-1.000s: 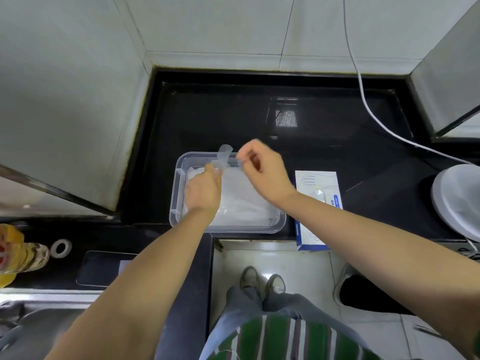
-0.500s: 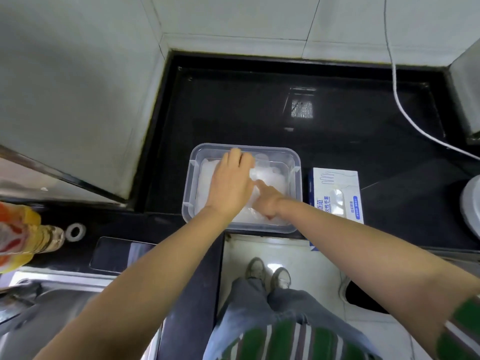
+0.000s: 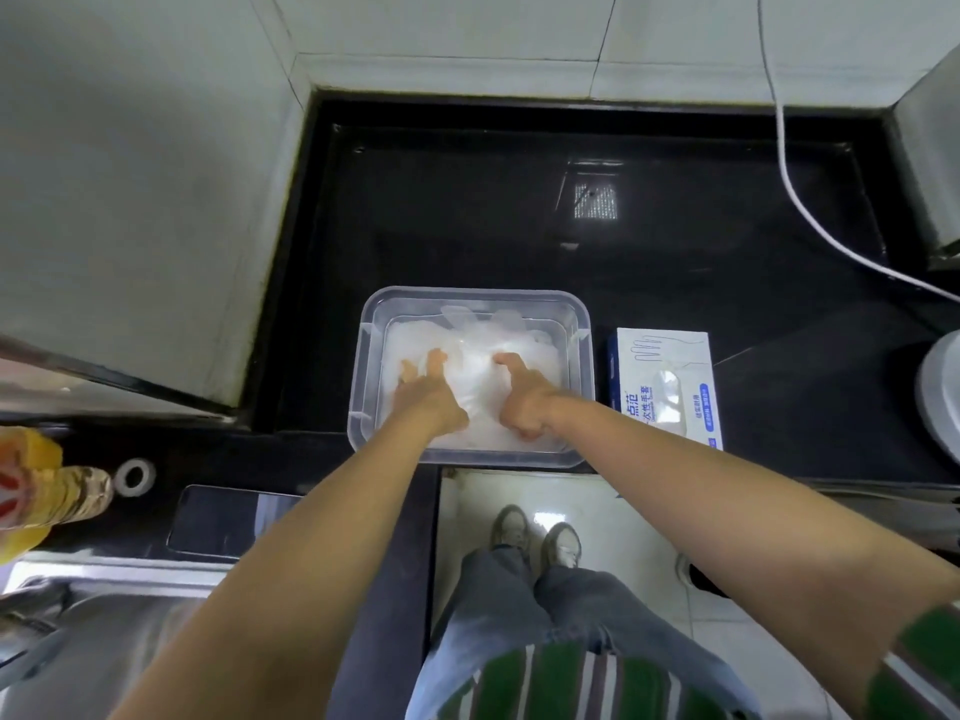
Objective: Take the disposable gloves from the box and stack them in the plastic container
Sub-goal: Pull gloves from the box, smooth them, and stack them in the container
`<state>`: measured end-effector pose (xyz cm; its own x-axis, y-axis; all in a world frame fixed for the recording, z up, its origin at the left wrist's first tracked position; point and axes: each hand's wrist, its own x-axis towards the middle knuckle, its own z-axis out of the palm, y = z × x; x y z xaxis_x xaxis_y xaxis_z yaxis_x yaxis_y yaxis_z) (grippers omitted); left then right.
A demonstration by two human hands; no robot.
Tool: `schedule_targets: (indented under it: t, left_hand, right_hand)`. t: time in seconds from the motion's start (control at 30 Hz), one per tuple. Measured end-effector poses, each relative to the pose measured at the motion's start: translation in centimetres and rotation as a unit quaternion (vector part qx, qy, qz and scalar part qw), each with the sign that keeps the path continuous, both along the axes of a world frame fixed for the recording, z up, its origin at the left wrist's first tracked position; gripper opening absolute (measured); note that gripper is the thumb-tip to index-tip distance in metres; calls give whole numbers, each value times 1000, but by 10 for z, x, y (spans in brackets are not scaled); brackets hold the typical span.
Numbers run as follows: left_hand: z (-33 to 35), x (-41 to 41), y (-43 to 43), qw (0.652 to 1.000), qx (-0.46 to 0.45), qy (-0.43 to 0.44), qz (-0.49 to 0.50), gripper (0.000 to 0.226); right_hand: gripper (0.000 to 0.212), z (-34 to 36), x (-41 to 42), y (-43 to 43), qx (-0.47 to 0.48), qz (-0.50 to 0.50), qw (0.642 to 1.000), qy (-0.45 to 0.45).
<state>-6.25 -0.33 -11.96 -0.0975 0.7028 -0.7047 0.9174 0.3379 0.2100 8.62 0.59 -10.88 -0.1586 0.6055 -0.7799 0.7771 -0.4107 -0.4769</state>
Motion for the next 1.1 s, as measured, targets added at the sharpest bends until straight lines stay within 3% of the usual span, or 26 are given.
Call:
schedule_targets:
  t: [0.13, 0.27, 0.4, 0.5, 0.6, 0.77, 0.87, 1.1]
  left_hand:
    - [5, -1, 5, 998, -59, -5, -13, 108]
    - [25, 3, 3, 999, -13, 6, -37, 78]
    - [61, 28, -2, 987, 121, 93, -58, 32]
    - [82, 57, 1, 969, 237, 60, -38, 22]
    - [100, 89, 3, 958, 282, -37, -26, 21]
    - [99, 150, -2, 956, 235, -170, -38, 15]
    - [89, 186, -9, 956, 224, -180, -64, 16]
    - [39, 209, -16, 986, 96, -117, -75, 30]
  right_hand:
    - [95, 1, -2, 1, -10, -10, 1000, -14]
    - [88, 17, -1, -2, -24, 7, 999, 33]
    - [39, 50, 15, 9, 104, -13, 984, 143]
    - [13, 77, 46, 20, 198, -107, 954, 198]
    - [21, 79, 87, 22, 266, -174, 937, 143]
    - [18, 48, 154, 2, 203, -128, 970, -46]
    - [24, 36, 177, -21, 182, -47, 970, -155]
    - [18, 10, 170, -42, 240, 47, 950, -195]
